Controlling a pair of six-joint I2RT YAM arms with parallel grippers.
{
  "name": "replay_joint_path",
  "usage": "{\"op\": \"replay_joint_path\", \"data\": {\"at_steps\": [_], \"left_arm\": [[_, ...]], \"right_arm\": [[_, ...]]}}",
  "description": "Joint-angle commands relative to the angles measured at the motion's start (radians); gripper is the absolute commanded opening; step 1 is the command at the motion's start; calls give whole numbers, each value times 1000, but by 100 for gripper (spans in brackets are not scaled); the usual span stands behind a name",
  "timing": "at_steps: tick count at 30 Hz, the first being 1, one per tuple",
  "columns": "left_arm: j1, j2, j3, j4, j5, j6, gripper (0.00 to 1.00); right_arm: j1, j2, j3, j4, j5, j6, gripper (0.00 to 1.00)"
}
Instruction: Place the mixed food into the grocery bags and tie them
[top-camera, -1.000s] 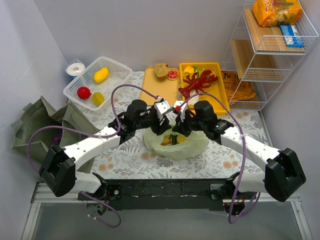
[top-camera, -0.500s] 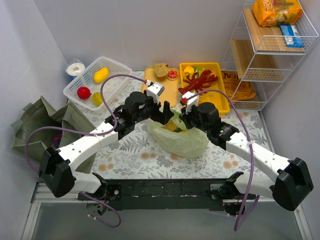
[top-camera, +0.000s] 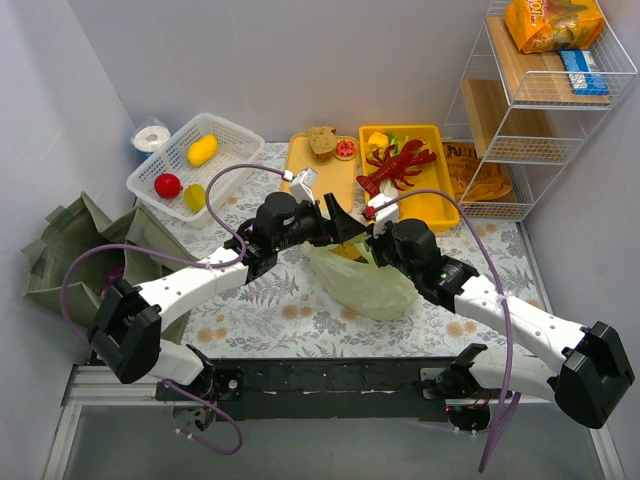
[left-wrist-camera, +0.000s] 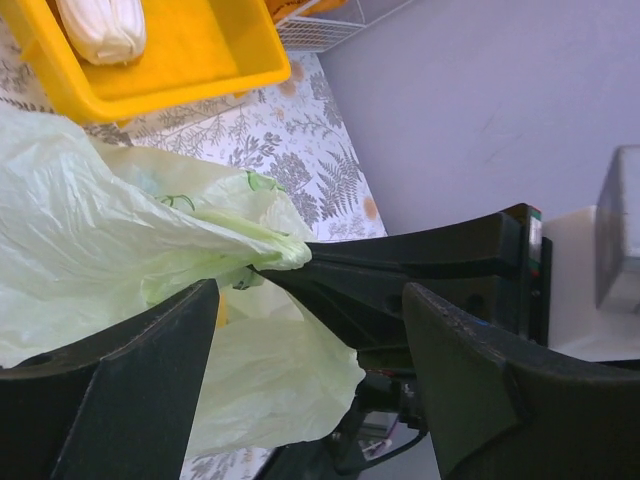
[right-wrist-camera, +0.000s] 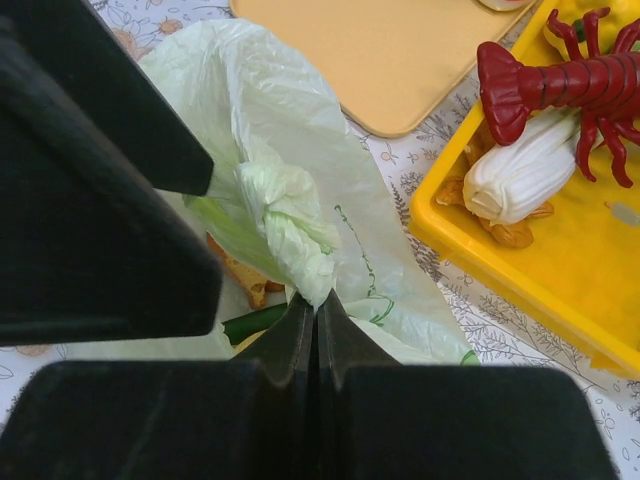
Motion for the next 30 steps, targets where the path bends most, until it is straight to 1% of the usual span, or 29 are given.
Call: {"op": "replay_joint_path", "data": {"at_steps": [1,3,8,12,17,18,19,25,26,28,30], "left_arm": [[1,17,-26,101,45,-146,73],[1,28,-46,138,53,-184,73],[1,81,-60,187,35,-209,71],[1,120,-60,231,31,-227,67],[1,164,-34,222,51,-227,61],[1,175,-34,225,56,-230,59],[1,180,-37,236,64,-236,54],[1,209,-51,300,96,-264,40],[1,212,-51,306,106,-270,34],[1,217,-54,317,111,-267,28],[1,215,-55,319,108,-260,18]], "right_arm": [[10,-42,-9,64,34,15,1],[14,-45,-20,76,32,13,1],[32,-59,-43,105,26,-4,1],[47,-68,-55,119,23,-25,1],[67,-81,-70,139,55,-41,1],[70,-81,-72,142,55,-44,1],[72,-82,-73,142,58,-48,1],[86,-75,-81,148,49,-65,1],[86,-75,-83,148,43,-65,1],[86,-68,-81,145,35,-68,1],[87,-67,-78,139,21,-68,1]]}}
